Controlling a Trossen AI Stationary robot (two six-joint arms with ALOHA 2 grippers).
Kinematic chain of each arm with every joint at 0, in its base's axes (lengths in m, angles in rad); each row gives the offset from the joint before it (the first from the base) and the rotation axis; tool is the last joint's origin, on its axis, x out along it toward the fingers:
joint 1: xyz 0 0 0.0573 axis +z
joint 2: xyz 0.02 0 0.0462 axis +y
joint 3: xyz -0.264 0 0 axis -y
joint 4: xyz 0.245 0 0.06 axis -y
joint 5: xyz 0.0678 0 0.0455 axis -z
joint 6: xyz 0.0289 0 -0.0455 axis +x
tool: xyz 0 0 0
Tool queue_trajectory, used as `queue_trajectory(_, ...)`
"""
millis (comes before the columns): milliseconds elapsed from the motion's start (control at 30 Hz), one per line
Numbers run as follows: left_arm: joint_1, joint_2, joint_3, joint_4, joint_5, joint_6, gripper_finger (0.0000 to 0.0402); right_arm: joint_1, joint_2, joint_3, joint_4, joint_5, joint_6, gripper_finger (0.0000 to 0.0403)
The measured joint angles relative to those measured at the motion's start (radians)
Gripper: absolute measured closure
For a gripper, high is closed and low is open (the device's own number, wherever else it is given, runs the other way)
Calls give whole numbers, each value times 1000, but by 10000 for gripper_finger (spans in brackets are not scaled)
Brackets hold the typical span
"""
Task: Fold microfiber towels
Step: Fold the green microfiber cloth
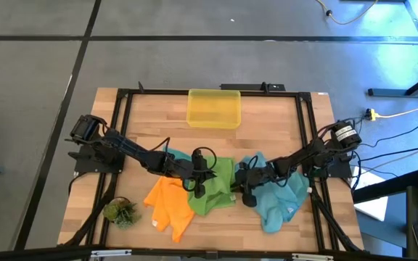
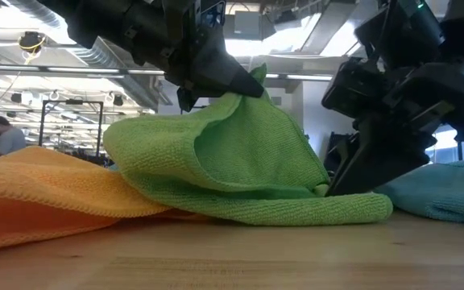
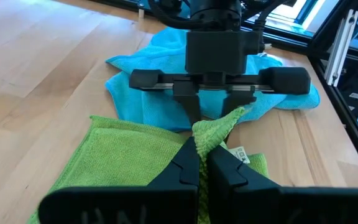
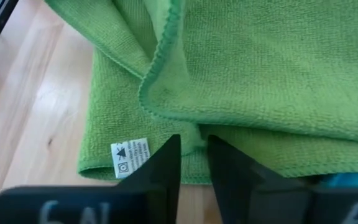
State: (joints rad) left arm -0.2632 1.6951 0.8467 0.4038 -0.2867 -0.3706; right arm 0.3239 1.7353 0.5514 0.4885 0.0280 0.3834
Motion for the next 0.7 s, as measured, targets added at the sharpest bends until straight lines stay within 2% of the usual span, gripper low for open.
queue_trajectory(200, 0, 0, 0, 0, 0, 0, 401, -1, 0, 0, -5, -4, -22, 394)
queue_trajectory(400, 0, 0, 0, 0, 0, 0, 401, -1, 0, 2, 0, -7, -25, 399)
queue_trajectory(700, 0, 0, 0, 0, 0, 0, 402, 35, -1, 81, -3, -111, -26, 401)
